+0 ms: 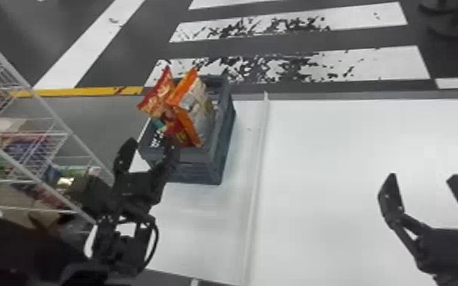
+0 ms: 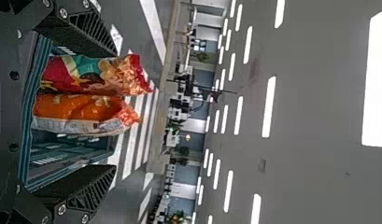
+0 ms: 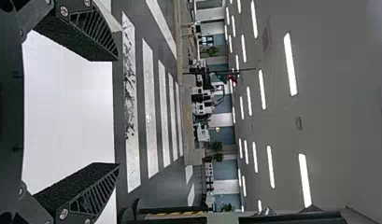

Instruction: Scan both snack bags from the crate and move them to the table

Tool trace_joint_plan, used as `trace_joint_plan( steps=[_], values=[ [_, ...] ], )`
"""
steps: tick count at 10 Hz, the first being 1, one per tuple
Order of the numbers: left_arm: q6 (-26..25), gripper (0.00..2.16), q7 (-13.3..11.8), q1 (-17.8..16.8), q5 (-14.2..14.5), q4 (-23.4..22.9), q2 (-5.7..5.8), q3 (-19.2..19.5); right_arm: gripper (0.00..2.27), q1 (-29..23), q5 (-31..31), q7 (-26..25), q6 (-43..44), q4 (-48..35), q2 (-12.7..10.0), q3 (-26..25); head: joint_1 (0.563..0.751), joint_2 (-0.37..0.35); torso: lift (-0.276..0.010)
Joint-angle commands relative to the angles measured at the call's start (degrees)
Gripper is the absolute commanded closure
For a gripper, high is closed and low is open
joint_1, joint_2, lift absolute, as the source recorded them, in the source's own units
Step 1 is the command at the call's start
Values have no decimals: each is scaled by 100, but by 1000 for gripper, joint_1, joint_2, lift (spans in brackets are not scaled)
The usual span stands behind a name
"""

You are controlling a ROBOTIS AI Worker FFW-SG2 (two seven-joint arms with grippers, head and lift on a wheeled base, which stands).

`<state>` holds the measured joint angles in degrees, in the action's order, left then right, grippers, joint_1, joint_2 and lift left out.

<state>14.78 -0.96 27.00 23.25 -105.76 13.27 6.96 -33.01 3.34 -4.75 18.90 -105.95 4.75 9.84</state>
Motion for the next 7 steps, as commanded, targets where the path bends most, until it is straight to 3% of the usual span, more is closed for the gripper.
trace_joint_plan(
  steps=[1,2,4,6,7],
  values=[
    [-947,154,8,-283,-5,-156,0,33,124,67,-18,-8,-234,4,0,1,695,244,-87],
    [-1615,161,-1,-450,-5,-279,0,103,124,129,-44,1,-251,22,0,36,695,234,-87],
    [-2089,151,-1,-793,92,-358,0,165,124,181,-44,1,-304,48,0,45,695,222,-87],
    [-2757,151,8,-1355,109,-332,0,183,124,199,-97,-8,-304,48,0,80,695,217,-87],
    [-2757,151,52,-1549,100,-217,0,183,124,199,-97,-8,-304,31,0,89,695,215,-87]
  ],
)
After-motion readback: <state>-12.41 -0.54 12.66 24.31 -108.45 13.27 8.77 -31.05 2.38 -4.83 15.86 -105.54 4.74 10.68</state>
